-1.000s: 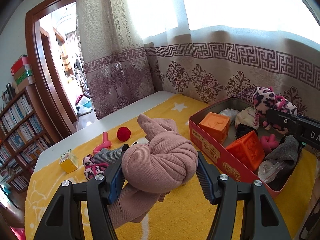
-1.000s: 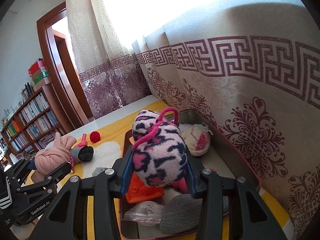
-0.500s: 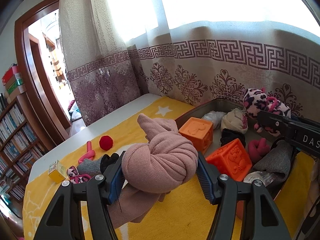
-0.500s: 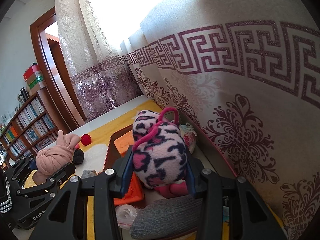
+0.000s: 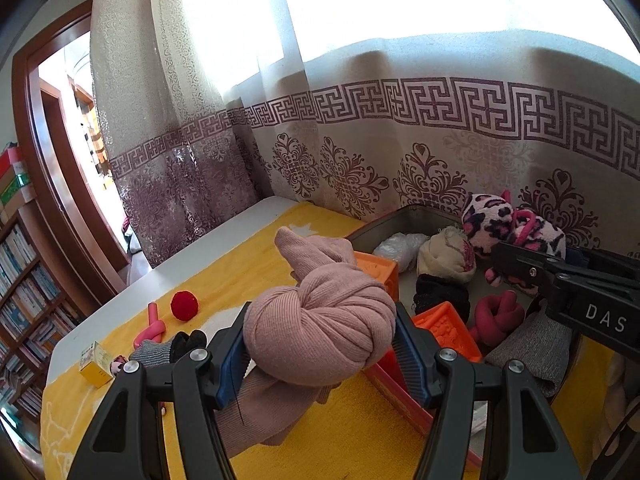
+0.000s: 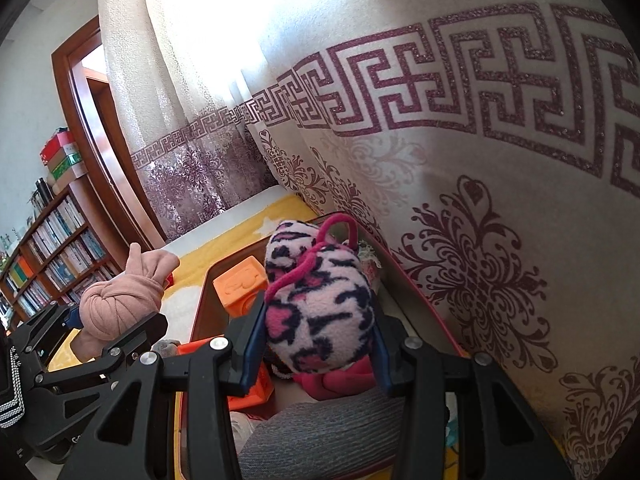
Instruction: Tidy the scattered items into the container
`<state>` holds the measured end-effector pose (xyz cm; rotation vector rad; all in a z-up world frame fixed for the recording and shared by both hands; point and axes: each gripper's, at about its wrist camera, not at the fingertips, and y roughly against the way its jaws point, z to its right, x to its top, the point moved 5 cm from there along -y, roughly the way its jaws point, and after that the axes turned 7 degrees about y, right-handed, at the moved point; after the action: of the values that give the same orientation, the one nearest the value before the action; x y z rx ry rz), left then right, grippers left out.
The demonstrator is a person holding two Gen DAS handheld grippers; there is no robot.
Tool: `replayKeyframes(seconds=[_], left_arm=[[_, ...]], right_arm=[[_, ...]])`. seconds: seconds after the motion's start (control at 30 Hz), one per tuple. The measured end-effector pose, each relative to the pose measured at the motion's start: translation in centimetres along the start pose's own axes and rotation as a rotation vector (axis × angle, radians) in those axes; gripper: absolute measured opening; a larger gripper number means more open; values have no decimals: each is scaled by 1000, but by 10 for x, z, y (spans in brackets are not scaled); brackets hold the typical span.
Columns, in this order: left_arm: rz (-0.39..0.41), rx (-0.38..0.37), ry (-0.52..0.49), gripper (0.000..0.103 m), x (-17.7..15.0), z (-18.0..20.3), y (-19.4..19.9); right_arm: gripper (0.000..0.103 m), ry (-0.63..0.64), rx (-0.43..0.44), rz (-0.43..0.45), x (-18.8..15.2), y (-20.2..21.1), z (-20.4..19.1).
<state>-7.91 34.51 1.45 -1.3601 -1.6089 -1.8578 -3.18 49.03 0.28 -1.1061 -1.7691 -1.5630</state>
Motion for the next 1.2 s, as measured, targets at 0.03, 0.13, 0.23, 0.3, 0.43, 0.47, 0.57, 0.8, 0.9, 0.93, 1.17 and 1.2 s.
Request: replayKeyframes(seconds=[0.03, 0.13, 0.23, 0.3, 0.43, 0.47, 0.57, 0.8, 0.9, 0.93, 1.17, 1.2], left_arm=[[0, -2, -1, 66, 1, 1, -1], [-1, -9, -4, 66, 2, 5, -4], [-1, -19, -6, 66, 4, 9, -7], [-4, -33, 1, 66, 5, 11, -11], [-72, -169, 93, 67, 5, 11, -26], [-103, -225, 132, 67, 4, 11, -31], [-165, -365, 251, 67, 0, 10, -41], [-201, -451, 347, 68, -5, 6, -44], [-193, -467, 377, 68, -3, -1, -40], [-190, -471, 385, 68, -3, -3, -39], [-171, -439, 416, 68, 0, -19, -32], [-168, -427, 414, 68, 0, -21, -30]], right_arm=[[48, 0, -1, -1, 0, 0, 0], [48, 0, -2, -1, -1, 0, 1], [48, 0, -3, -5, -1, -2, 2], [49, -1, -2, -12, -2, -4, 2], [58, -20, -11, -24, -3, -7, 6], [58, -23, -16, -23, -3, -7, 7], [60, -29, -23, -19, -3, -6, 10], [65, -31, -29, -12, -3, -3, 11], [65, -23, -27, -12, -2, -4, 6], [65, -22, -27, -10, -1, -4, 5], [66, 8, -37, -1, 2, 0, -3], [66, 15, -38, -2, 2, 0, -4]])
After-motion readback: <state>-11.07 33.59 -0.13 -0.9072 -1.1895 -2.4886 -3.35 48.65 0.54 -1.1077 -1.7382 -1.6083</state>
